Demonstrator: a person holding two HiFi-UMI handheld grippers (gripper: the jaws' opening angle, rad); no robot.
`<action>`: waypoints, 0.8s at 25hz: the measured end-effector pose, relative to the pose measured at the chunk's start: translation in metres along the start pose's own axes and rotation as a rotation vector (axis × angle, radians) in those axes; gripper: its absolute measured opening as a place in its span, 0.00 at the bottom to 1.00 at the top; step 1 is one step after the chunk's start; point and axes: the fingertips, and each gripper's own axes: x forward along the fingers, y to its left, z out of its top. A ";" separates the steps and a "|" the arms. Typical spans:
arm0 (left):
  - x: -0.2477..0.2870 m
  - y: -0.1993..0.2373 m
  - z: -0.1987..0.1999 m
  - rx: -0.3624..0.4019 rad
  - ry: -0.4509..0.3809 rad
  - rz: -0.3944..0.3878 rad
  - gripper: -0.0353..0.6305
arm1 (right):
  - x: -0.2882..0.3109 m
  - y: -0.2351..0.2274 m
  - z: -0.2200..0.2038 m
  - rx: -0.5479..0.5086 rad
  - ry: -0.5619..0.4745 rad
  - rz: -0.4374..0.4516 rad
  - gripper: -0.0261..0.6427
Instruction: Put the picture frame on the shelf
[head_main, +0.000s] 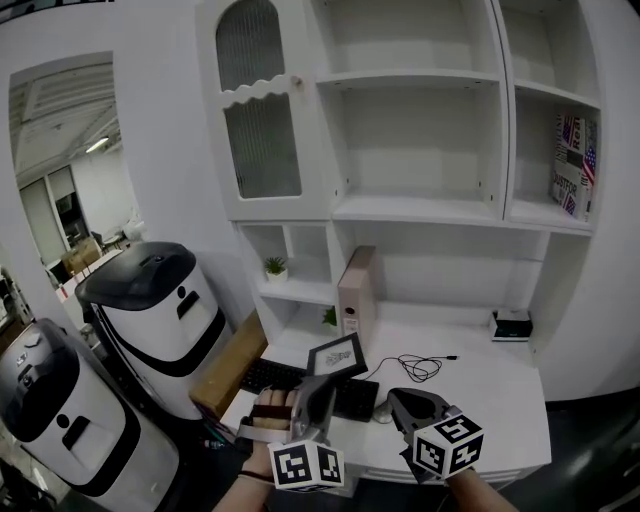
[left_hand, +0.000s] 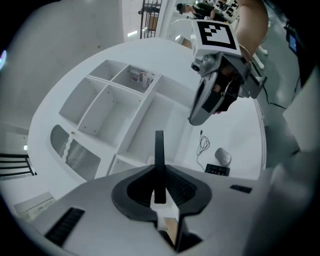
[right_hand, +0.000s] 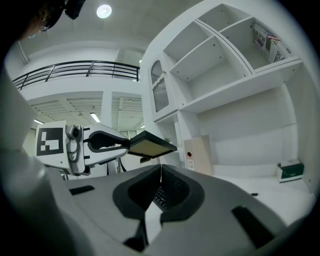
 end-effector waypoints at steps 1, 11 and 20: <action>0.004 0.003 0.006 0.011 -0.011 0.005 0.15 | 0.000 -0.004 0.004 -0.003 -0.005 -0.002 0.04; 0.037 0.037 0.067 0.098 -0.095 0.054 0.15 | -0.010 -0.046 0.042 -0.022 -0.071 -0.037 0.04; 0.052 0.062 0.100 0.156 -0.150 0.096 0.15 | -0.015 -0.069 0.070 -0.022 -0.116 -0.077 0.04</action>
